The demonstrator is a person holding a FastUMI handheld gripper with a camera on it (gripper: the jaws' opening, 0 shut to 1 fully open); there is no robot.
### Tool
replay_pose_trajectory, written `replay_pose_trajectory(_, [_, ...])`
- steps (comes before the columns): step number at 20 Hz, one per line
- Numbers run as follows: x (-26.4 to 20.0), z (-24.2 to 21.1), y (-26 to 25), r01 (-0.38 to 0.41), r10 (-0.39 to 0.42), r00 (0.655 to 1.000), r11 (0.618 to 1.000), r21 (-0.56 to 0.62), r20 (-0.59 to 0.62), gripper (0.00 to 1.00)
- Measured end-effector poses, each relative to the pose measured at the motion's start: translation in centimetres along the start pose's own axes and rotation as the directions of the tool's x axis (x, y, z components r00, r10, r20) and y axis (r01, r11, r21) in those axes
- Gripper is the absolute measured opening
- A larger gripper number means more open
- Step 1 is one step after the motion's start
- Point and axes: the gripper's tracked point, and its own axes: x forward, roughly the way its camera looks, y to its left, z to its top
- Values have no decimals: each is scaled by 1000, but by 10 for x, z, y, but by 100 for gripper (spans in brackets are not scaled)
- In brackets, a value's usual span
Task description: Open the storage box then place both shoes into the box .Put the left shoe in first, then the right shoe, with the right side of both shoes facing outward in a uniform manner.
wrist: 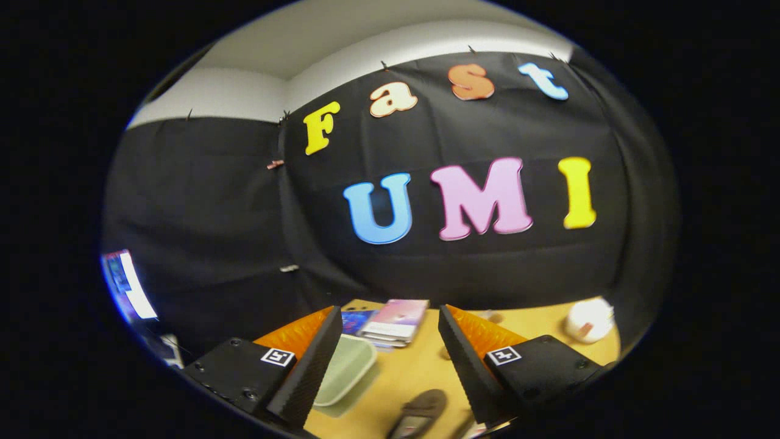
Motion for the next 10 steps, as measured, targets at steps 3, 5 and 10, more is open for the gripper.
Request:
replay_pose_trajectory(3, [25,-43,12,-129,160,982,956,262,-102,98])
replay_pose_trajectory(5, [43,-82,10,-140,219,960,915,379,-175,98])
replay_pose_trajectory(10, [82,-187,2,-13,285,882,811,584,-375,98])
